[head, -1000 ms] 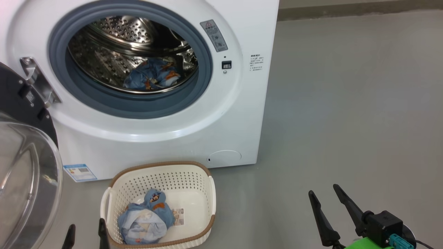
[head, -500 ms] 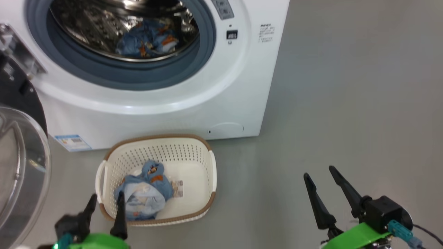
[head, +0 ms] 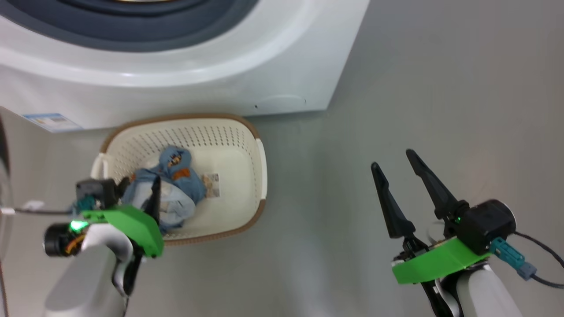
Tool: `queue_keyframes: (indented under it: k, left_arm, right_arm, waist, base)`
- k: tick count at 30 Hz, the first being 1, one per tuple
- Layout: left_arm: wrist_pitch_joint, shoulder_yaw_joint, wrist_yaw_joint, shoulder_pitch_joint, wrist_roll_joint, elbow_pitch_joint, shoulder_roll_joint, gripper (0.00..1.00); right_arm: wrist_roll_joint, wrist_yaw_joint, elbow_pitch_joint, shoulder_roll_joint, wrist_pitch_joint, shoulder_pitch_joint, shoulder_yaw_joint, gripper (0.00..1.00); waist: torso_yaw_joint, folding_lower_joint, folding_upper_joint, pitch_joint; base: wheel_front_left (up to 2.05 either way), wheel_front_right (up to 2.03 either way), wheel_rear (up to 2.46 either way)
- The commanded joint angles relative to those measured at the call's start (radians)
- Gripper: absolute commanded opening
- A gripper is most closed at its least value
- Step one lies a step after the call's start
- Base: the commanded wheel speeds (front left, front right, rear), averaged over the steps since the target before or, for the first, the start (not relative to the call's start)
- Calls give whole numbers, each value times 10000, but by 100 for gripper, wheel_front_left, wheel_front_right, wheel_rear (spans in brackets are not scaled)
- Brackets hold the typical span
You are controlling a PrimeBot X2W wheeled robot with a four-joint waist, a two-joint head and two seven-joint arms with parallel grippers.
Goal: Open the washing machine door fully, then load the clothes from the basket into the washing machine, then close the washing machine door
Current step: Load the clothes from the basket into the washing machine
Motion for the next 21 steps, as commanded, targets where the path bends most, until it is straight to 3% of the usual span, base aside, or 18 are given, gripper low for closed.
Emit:
queue_keyframes:
  k: [1, 10, 21]
  left_arm:
    - [47, 287, -199, -761, -91, 540, 300, 100]
    - [223, 474, -654, -2860, -202, 2994, 768, 100]
    - [758, 362, -882, -4369, -39, 4181, 1834, 100]
  right_arm:
    - [111, 27, -232, 5, -182, -327, 380, 100]
    - [722, 27, -45, 5, -655, -1127, 1026, 100]
    - [1616, 27, -209, 5, -786, -1554, 1465, 100]
  waist:
    - [-652, 0, -1, 1357]
    - [-1789, 0, -1, 2946]
    - [-3021, 0, -1, 4640]
  base:
    - [0, 0, 0]
    - [0, 0, 0]
    - [0, 0, 0]
